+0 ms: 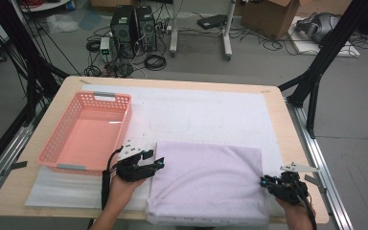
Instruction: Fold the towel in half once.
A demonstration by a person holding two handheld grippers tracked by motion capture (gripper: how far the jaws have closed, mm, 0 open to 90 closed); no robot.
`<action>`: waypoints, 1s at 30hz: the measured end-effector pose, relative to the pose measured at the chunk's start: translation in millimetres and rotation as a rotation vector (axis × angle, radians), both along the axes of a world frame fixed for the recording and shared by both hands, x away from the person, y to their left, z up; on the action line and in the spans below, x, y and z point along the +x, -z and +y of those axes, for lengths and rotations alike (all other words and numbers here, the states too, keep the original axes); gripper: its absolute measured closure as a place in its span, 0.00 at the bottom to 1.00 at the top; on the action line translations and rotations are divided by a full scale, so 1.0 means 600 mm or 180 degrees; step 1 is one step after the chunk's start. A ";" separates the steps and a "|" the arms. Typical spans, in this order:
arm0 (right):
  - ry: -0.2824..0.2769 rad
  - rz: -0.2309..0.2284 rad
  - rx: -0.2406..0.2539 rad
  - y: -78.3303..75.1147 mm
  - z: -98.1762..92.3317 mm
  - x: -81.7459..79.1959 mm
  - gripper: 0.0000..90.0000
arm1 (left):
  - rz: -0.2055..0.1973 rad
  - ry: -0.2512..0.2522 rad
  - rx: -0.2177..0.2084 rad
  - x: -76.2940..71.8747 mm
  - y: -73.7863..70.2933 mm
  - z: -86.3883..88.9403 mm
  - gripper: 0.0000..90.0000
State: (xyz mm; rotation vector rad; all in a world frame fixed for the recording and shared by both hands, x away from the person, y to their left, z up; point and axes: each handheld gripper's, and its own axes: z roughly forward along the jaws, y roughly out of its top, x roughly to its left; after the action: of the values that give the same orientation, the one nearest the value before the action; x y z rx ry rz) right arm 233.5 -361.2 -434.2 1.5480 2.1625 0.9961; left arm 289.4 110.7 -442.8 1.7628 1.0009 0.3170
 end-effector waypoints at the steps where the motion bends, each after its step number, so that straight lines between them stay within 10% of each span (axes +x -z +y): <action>1: 0.0003 -0.0067 0.0040 -0.002 -0.002 0.005 0.68 | 0.0005 -0.0006 0.0045 0.008 0.001 -0.002 0.48; 6: 0.0170 -0.0416 0.0134 -0.011 -0.010 0.037 0.59 | 0.0087 -0.0188 0.0122 0.038 0.013 -0.008 0.48; 8: 0.0184 -0.0409 0.0098 -0.007 -0.009 0.055 0.55 | 0.0310 -0.0232 0.0155 0.052 0.014 -0.008 0.44; 15: 0.0156 -0.0300 0.0020 0.019 0.003 0.106 0.49 | 0.0450 -0.0389 0.0239 0.077 0.017 -0.009 0.43; 30: 0.0006 -0.0299 -0.0027 0.024 0.007 0.097 0.45 | 0.0333 -0.0500 0.0546 0.081 0.014 -0.022 0.37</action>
State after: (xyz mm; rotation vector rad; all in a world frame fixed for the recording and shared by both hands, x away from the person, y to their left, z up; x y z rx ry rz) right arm 291.9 -357.2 -448.4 1.4689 2.0983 1.0363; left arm 337.8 97.2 -451.3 1.8738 1.2214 0.4235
